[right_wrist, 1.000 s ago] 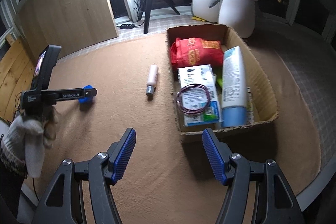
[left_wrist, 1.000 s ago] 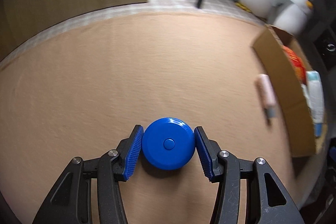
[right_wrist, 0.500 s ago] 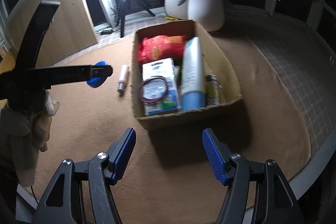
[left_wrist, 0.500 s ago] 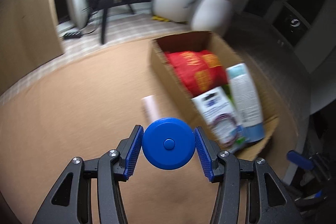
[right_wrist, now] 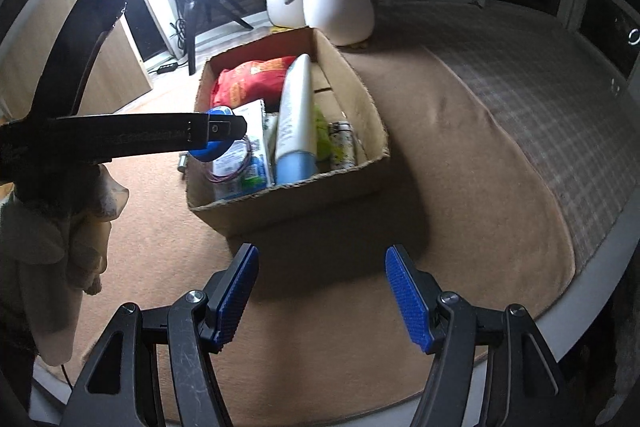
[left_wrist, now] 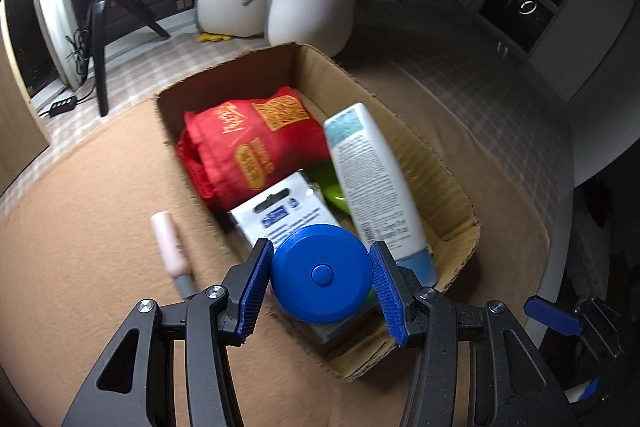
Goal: Organize objects
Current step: 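Lower the blue disc into the box and open the left tool, then move the left tool to the small white grey-capped tube and grasp it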
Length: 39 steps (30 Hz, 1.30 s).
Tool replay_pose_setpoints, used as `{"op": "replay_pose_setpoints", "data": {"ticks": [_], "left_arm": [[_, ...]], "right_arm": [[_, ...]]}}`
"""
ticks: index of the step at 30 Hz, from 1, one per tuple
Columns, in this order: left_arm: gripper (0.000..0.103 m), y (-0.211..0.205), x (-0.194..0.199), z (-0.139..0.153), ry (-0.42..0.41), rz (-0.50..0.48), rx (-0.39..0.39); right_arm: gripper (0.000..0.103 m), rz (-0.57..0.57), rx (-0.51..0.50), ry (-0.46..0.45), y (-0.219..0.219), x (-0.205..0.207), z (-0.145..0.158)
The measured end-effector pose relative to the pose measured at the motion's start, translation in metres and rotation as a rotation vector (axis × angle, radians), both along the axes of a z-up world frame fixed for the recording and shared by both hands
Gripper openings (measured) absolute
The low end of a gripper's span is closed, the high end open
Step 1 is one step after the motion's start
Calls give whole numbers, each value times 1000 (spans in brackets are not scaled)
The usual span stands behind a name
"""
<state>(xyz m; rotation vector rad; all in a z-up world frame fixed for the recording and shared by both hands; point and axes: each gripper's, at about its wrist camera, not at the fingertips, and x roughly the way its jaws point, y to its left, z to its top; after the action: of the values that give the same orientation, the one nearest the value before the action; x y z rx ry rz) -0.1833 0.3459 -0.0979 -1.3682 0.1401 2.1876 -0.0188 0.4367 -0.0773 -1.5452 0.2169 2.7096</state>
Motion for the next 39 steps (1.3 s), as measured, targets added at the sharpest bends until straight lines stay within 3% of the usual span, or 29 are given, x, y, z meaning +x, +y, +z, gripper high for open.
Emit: {"op": "replay_pose_setpoints", "data": {"ticks": [17,29,39], "left_arm": [[54,1,-3,0,-15,1,1],[54,-80,-19,2,5,144,2],[54,-126,-36,-27,-47,228,-37]], "right_arm": [[62,0,0,-9,2,-2,-2],[62,26,0,-2,-13,-5,2],[62,47,5,-5,-28,-7,3]]}}
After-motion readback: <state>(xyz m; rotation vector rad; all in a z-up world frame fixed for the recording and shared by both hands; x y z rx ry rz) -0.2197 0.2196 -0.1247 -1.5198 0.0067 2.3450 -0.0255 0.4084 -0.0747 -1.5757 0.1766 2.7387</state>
